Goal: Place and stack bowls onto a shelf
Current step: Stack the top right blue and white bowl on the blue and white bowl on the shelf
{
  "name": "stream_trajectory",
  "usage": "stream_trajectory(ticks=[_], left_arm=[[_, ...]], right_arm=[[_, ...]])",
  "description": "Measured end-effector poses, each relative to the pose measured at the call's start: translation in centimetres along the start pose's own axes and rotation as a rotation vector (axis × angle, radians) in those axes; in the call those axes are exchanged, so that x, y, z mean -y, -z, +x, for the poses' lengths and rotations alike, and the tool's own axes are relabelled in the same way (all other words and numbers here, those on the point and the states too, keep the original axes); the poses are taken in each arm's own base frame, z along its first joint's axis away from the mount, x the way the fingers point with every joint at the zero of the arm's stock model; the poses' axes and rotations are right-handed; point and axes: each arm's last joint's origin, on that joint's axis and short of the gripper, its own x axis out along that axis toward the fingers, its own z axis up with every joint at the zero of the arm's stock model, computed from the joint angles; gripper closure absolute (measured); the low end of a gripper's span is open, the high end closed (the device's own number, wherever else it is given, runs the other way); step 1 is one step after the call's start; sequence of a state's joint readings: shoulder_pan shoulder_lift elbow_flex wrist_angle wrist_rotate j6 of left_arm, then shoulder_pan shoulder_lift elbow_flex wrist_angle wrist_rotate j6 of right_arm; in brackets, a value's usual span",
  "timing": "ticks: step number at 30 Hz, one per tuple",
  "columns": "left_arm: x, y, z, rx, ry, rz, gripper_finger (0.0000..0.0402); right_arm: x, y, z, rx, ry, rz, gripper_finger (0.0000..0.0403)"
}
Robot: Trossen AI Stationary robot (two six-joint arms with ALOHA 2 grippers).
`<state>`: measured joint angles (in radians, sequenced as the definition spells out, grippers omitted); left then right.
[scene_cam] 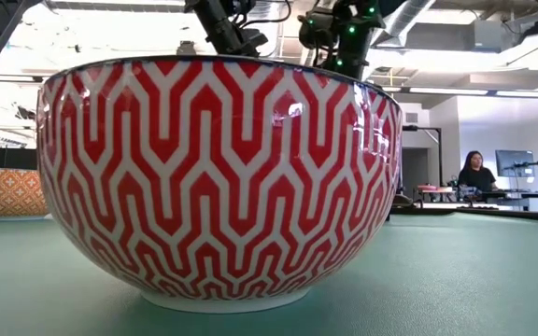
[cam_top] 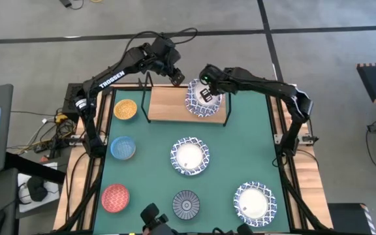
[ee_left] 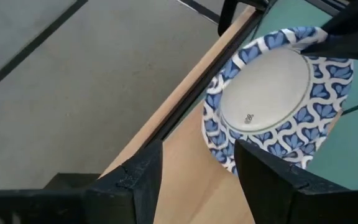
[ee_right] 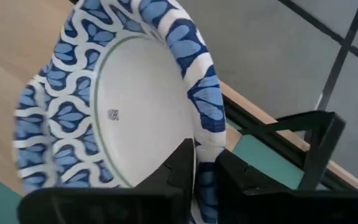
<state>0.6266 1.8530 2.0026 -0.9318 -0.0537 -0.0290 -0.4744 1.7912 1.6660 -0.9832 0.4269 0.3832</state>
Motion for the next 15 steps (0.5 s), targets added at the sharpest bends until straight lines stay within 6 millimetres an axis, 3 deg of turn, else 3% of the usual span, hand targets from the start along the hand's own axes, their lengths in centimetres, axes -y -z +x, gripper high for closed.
stream_trajectory(ticks=[15], left_arm=[[0.2, -0.1, 0.0, 0.005, 0.048, 0.002, 0.0219]], right_arm=[[2.4, -0.8, -3.4, 0.083, -0.024, 0.093, 0.0195]])
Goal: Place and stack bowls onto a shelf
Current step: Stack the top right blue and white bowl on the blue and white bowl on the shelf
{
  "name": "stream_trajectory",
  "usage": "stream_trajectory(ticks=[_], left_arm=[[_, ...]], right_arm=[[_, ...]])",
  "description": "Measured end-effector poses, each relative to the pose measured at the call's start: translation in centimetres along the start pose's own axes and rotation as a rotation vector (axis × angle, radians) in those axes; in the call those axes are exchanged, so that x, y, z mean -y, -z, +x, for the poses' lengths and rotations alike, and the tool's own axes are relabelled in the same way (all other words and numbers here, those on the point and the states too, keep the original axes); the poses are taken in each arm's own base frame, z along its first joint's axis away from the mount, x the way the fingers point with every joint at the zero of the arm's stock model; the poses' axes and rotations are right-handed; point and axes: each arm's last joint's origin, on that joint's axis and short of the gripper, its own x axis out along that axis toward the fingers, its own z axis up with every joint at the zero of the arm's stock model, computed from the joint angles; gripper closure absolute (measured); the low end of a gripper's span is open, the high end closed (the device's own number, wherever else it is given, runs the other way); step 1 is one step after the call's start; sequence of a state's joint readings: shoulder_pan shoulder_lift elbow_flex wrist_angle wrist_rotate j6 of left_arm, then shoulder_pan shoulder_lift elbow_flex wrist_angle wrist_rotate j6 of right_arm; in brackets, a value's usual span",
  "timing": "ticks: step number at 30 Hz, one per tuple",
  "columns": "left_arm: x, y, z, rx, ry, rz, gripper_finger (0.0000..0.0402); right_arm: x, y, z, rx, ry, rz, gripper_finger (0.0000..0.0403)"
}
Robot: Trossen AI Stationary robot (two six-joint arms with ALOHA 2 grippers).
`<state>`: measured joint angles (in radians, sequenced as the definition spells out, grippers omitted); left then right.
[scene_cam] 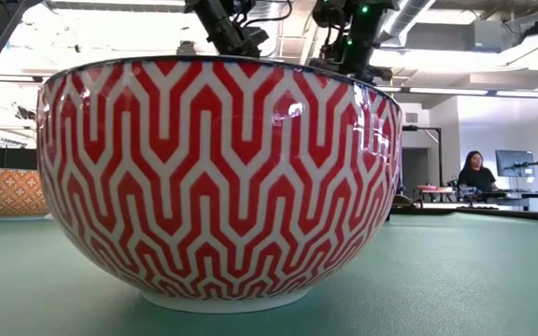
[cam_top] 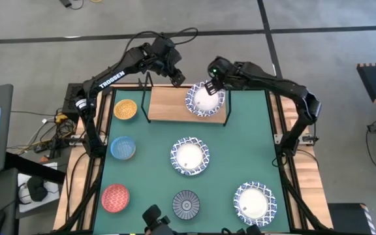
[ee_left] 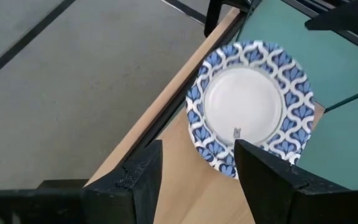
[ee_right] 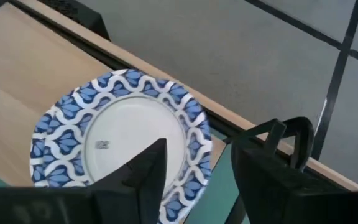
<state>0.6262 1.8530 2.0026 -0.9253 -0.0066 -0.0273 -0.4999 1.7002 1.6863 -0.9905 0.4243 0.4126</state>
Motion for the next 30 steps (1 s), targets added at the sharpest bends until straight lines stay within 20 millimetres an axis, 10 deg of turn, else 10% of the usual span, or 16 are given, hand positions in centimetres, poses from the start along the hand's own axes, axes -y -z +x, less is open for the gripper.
stream_trajectory(ticks=[19, 30], left_arm=[[2.4, 3.4, 3.1, -0.169, 0.079, -0.003, 0.0219], [2.7, 3.2, 3.0, -0.16, 0.082, -0.023, 0.0219]], right_arm=[[-5.3, 3.7, 11.3, -0.277, 0.053, -0.281, 0.0249], [-6.8, 5.5, 14.0, -0.383, -0.049, -0.446, 0.0255]])
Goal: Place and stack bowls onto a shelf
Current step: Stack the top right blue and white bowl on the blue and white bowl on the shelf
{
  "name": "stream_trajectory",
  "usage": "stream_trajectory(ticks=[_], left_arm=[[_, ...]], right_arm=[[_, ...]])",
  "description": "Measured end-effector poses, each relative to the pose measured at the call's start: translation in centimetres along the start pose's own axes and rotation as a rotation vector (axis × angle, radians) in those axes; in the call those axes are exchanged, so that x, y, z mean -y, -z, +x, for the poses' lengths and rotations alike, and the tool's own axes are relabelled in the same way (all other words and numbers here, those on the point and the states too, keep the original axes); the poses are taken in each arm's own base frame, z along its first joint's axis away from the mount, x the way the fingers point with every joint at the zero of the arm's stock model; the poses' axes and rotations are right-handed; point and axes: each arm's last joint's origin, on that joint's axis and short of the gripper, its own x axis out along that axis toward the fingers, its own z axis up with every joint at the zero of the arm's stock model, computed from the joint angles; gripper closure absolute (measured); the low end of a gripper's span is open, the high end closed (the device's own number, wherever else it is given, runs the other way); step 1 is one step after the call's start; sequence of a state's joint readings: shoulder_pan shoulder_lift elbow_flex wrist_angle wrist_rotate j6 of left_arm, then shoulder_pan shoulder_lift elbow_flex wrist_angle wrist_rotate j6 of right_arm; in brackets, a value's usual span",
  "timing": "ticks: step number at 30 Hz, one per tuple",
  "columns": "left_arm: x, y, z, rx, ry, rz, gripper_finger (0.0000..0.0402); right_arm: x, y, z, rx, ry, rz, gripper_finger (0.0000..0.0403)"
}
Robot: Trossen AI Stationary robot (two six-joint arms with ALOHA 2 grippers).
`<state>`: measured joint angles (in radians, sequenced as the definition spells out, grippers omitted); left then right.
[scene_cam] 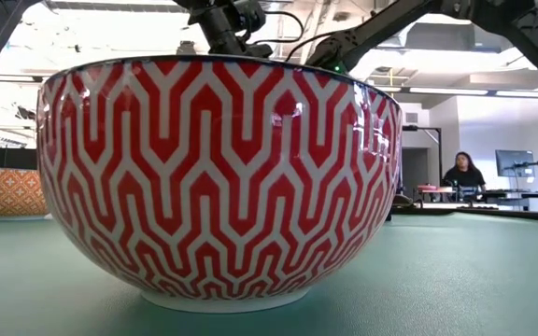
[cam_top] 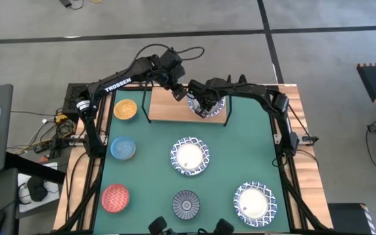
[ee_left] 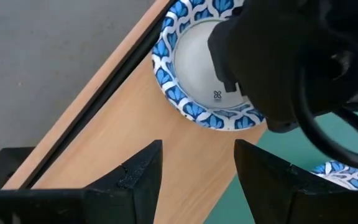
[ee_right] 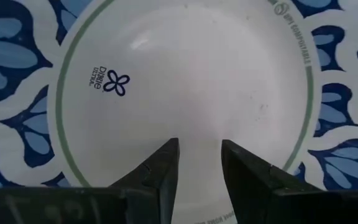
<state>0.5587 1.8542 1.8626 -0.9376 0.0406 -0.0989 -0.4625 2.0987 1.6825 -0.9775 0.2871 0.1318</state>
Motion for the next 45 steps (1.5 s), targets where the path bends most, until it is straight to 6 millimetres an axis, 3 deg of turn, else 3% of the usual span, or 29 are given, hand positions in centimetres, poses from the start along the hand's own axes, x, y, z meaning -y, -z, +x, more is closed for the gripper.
stream_trajectory(ticks=[5, 13, 17, 21, 28, 37, 40, 45], left_arm=[[0.2, -0.1, 0.0, 0.011, 0.008, 0.0, 0.0219], [0.3, 0.0, 0.0, 0.008, 0.007, 0.017, 0.0219], [0.9, 0.3, 0.5, -0.029, 0.028, 0.049, 0.0219], [2.1, 1.2, 1.9, -0.133, 0.065, 0.096, 0.0219], [5.1, 3.0, 4.4, -0.28, 0.12, 0.193, 0.0219], [7.8, 4.0, 7.4, -0.333, 0.179, 0.24, 0.0219], [7.9, 4.1, 7.5, -0.333, 0.177, 0.236, 0.0219], [8.3, 4.2, 8.1, -0.334, 0.181, 0.223, 0.0219]], right_arm=[[0.5, 0.0, -1.5, 0.045, 0.028, 0.011, 0.0255], [3.5, 0.4, -8.8, 0.292, 0.02, 0.131, 0.0255], [4.3, 1.5, -11.0, 0.309, 0.013, 0.161, 0.0255], [4.3, 3.1, -10.5, 0.204, 0.02, 0.147, 0.0255], [3.7, 5.7, -7.9, 0.008, 0.067, 0.08, 0.0255], [6.7, 6.4, -6.0, -0.049, 0.175, 0.079, 0.0255], [7.0, 6.6, -7.0, -0.02, 0.156, 0.092, 0.0255], [6.3, 7.7, -10.7, 0.092, 0.057, 0.162, 0.0255]])
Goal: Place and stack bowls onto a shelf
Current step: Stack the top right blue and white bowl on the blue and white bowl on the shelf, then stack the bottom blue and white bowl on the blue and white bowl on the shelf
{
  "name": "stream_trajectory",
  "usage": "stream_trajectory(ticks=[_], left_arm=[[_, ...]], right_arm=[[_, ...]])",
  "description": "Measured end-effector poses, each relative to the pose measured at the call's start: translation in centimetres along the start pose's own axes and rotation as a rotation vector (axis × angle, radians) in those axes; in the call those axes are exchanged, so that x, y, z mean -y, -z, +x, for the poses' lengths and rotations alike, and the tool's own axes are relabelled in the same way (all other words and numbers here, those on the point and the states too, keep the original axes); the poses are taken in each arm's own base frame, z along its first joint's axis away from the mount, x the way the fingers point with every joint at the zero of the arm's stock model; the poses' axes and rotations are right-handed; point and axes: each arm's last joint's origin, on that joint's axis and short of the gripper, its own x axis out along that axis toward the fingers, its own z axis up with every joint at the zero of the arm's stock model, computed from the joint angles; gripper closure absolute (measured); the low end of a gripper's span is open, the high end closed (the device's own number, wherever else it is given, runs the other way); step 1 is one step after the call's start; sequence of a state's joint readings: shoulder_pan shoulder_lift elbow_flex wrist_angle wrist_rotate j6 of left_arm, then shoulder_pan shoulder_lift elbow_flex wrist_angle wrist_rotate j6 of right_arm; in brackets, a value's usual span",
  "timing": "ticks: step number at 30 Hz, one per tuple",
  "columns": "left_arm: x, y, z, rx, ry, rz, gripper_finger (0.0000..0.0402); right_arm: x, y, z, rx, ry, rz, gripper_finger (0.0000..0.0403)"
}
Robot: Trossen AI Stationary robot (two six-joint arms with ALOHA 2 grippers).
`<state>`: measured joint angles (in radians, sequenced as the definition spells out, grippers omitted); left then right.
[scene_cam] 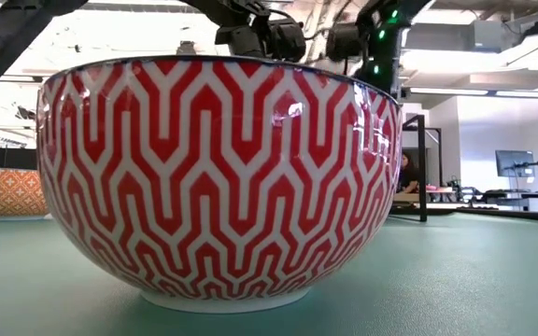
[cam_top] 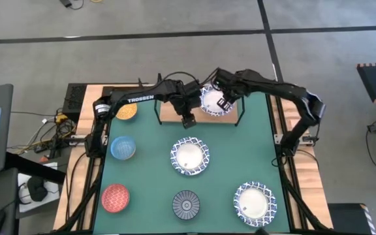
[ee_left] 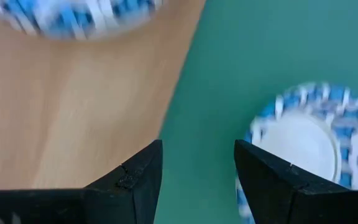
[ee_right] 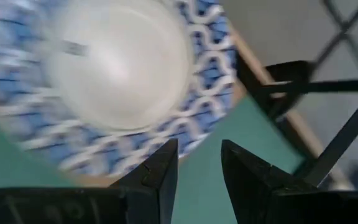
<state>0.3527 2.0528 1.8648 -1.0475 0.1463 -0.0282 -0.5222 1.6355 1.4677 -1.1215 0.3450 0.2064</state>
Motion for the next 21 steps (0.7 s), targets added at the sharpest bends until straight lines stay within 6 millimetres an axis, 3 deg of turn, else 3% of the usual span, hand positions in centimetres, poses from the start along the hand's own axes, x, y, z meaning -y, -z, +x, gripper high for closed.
stream_trajectory(ticks=[5, 8, 13, 18, 21], left_arm=[[1.1, 0.6, 1.1, -0.077, 0.012, 0.0, 0.0219], [2.0, 0.3, 0.8, -0.04, 0.022, 0.026, 0.0219], [3.1, 0.9, 1.0, -0.094, 0.025, 0.046, 0.0219], [4.1, 1.0, 1.1, -0.096, 0.03, 0.025, 0.0219], [4.8, 1.1, 1.2, -0.1, 0.056, 0.001, 0.0219]], right_arm=[[-1.6, 2.2, -5.4, 0.113, -0.187, 0.014, 0.0255], [-3.1, 4.7, -6.8, 0.069, -0.287, -0.042, 0.0255], [-4.6, 9.6, -6.7, -0.028, -0.428, -0.1, 0.0255], [-4.9, 14.3, -5.3, -0.145, -0.48, -0.039, 0.0255], [-5.1, 17.0, -5.0, -0.208, -0.562, -0.089, 0.0252]])
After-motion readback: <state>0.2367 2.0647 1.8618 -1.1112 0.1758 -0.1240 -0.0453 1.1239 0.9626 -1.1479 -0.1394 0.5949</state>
